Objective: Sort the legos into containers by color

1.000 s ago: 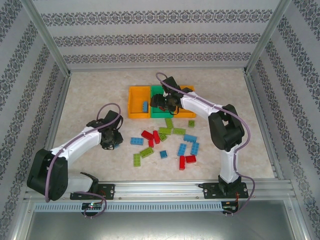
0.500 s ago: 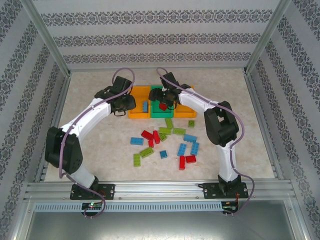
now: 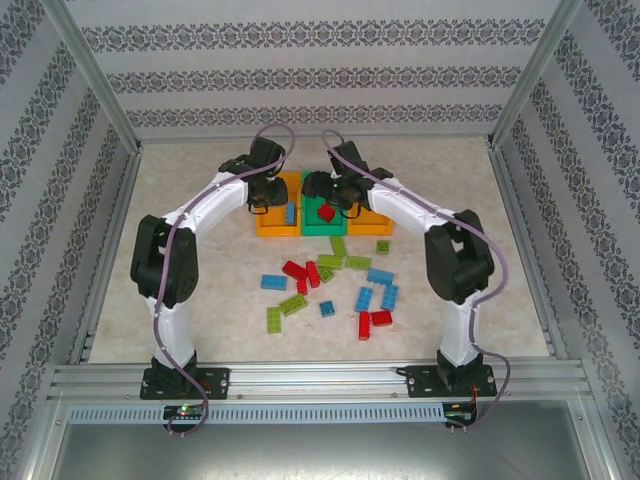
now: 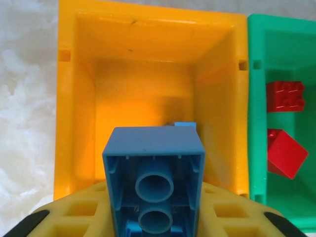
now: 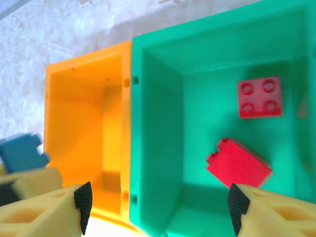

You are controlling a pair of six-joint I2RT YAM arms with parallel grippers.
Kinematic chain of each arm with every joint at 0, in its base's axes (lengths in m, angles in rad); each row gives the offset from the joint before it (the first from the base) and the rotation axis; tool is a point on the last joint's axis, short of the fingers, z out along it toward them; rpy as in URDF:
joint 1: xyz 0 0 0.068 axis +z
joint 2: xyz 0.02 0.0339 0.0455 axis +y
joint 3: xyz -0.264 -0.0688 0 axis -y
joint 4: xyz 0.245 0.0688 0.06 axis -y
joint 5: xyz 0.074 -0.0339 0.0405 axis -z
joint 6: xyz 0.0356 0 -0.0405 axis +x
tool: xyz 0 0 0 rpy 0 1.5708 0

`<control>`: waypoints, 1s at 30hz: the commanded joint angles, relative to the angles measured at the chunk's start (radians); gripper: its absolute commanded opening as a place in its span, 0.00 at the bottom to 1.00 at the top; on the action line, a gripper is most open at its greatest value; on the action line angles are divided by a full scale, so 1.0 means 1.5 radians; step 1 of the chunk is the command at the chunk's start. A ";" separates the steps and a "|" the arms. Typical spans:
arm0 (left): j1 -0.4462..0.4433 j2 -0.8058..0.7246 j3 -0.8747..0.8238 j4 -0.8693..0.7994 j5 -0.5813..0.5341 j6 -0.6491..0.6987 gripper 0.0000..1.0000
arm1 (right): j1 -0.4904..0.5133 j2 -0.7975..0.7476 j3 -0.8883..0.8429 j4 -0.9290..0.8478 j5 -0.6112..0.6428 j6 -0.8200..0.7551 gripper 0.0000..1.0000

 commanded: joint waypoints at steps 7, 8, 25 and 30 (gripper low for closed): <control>0.003 0.005 0.026 -0.046 0.004 0.017 0.67 | -0.011 -0.192 -0.205 -0.094 0.107 -0.054 0.77; 0.003 -0.001 0.024 -0.045 0.000 0.013 0.69 | -0.009 -0.205 -0.223 -0.117 0.121 -0.054 0.77; -0.014 -0.178 -0.165 0.069 0.007 -0.001 0.97 | 0.029 -0.358 -0.433 -0.238 0.193 0.064 0.89; -0.015 -0.186 -0.184 0.067 0.004 -0.001 0.98 | 0.032 -0.332 -0.444 -0.221 0.175 0.082 0.91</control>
